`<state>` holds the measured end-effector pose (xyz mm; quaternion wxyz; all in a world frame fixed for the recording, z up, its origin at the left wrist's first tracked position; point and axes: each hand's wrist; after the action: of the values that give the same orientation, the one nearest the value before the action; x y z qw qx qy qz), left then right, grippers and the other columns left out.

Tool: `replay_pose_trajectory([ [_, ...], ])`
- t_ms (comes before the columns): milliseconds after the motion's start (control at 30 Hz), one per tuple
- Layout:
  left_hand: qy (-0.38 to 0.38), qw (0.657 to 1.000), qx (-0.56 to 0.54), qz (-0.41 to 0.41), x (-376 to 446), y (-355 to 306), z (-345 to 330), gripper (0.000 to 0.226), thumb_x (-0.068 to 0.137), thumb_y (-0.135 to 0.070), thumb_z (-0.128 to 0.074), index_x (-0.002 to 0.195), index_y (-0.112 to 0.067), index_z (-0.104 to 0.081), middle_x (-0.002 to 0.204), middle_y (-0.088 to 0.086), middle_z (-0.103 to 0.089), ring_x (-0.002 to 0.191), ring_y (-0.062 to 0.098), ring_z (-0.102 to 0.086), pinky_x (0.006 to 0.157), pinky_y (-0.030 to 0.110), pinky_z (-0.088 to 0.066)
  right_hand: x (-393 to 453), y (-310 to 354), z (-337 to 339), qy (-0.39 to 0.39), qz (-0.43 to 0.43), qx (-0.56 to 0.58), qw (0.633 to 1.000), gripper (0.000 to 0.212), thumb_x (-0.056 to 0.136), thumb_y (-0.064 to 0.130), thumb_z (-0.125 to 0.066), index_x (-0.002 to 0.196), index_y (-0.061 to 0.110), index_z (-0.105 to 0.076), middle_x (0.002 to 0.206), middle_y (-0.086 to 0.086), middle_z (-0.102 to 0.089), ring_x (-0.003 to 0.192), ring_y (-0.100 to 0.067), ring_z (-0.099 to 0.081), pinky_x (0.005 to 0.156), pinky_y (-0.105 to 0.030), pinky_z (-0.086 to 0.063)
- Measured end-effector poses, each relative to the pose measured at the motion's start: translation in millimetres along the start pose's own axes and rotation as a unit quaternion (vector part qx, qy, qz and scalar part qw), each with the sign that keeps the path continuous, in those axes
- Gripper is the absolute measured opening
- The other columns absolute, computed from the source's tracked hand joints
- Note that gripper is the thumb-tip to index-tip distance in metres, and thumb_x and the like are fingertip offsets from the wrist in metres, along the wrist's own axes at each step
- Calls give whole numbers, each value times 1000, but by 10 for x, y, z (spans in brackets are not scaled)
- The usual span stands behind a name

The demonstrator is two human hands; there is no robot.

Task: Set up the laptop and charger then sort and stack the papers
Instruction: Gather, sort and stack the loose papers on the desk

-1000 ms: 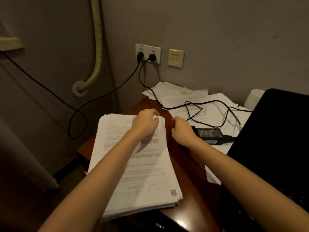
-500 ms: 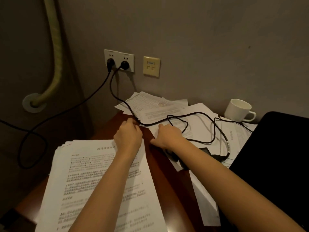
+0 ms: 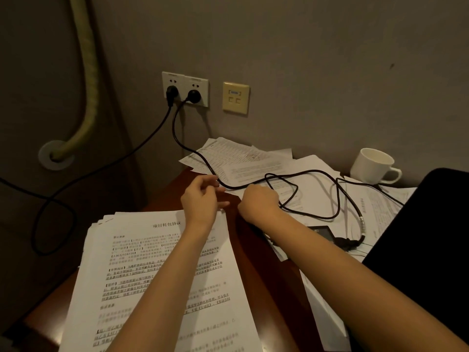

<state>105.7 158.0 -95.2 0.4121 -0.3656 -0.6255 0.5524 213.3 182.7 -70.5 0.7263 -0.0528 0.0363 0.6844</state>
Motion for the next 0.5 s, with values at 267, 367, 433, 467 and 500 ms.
replay_pose_trajectory([
  [267, 19, 994, -68, 83, 65, -39, -7, 25, 94, 5, -41, 104, -9, -60, 104, 13, -62, 90, 16, -67, 63, 30, -59, -39, 28, 65, 45, 27, -5, 999, 48, 86, 12, -60, 130, 2, -45, 132, -15, -49, 119, -36, -51, 97, -48, -46],
  [367, 82, 974, -103, 183, 83, -70, 8, 24, 95, 1, -45, 116, -7, -53, 116, 16, -59, 105, 24, -62, 71, 34, -58, -97, -3, 46, 29, 55, 15, 998, 39, 87, 21, -59, 122, 5, -51, 126, -13, -53, 115, -32, -53, 93, -40, -47],
  [433, 144, 951, -127, 244, 65, -80, 4, 32, 96, -2, -47, 128, -3, -46, 125, 20, -53, 117, 30, -55, 81, 38, -55, -157, -39, 36, 5, 83, 5, 997, 33, 90, 22, -57, 119, 6, -54, 124, -12, -53, 113, -29, -54, 86, -34, -46],
  [467, 162, 942, -136, 262, 54, -84, 0, 37, 96, -4, -49, 132, -2, -43, 129, 22, -50, 121, 32, -52, 86, 39, -52, -187, -49, 43, -6, 95, -5, 995, 32, 90, 19, -57, 118, 6, -54, 123, -12, -53, 113, -28, -54, 83, -32, -46],
  [500, 169, 938, -142, 269, 50, -78, -4, 41, 96, -4, -50, 135, 0, -41, 133, 24, -47, 124, 33, -50, 90, 39, -50, -212, -56, 50, -14, 103, -15, 994, 31, 89, 17, -58, 117, 6, -55, 122, -12, -53, 112, -28, -55, 82, -31, -45],
])
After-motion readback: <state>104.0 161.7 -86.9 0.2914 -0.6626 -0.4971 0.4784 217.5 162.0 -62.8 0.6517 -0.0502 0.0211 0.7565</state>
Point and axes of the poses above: each hand's wrist, its own x-axis towards the middle knuckle, its own z-axis out of the back of the hand, y = z × x
